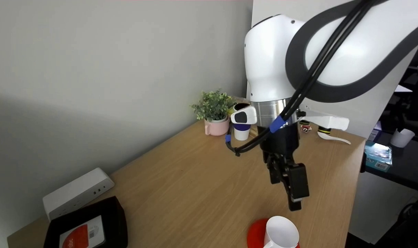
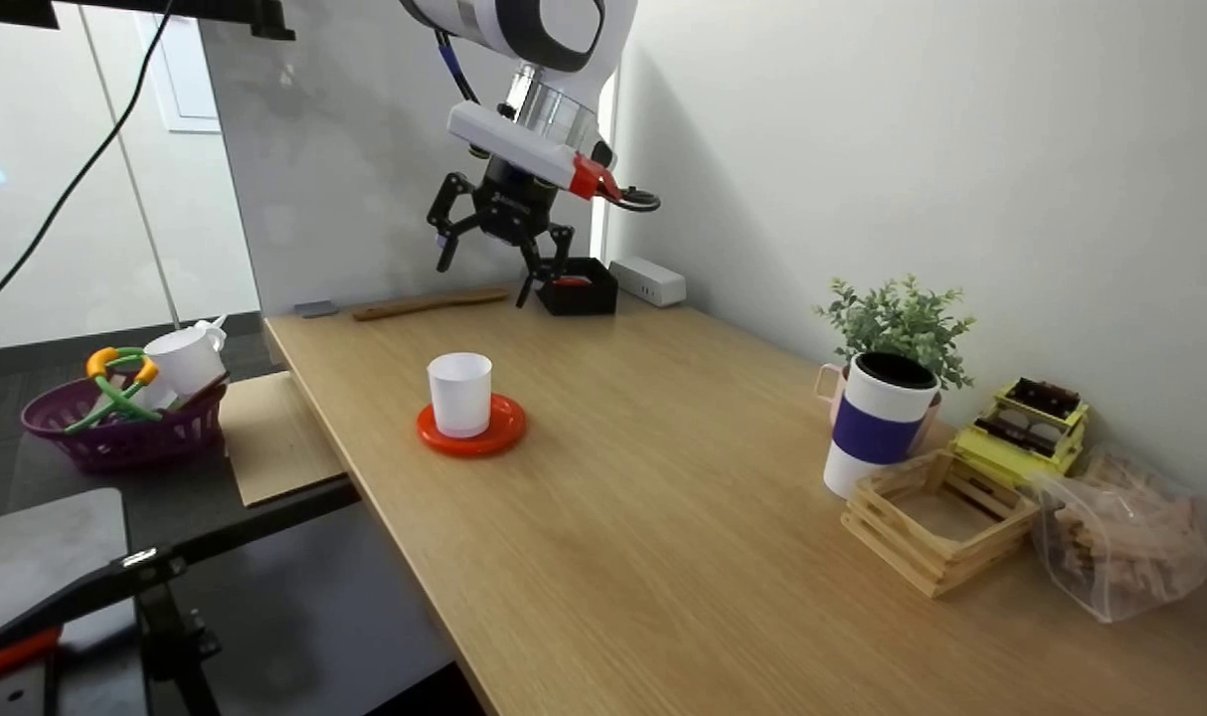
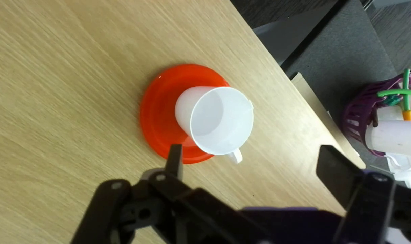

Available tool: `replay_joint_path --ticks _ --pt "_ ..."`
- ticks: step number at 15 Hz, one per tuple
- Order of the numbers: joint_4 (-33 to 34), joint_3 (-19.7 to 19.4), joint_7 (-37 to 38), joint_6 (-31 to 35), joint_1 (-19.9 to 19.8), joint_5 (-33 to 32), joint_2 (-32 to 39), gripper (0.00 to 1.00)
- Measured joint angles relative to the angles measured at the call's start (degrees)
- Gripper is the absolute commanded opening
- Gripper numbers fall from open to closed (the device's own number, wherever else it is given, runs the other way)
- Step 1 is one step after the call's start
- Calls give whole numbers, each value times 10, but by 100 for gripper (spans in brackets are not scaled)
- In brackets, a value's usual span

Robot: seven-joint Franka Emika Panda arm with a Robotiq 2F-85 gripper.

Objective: Put the white mug on the table

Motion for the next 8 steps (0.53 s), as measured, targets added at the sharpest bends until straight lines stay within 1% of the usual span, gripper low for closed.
replay_joint_path --ticks 8 --pt "1 0 9 1 -3 -1 16 100"
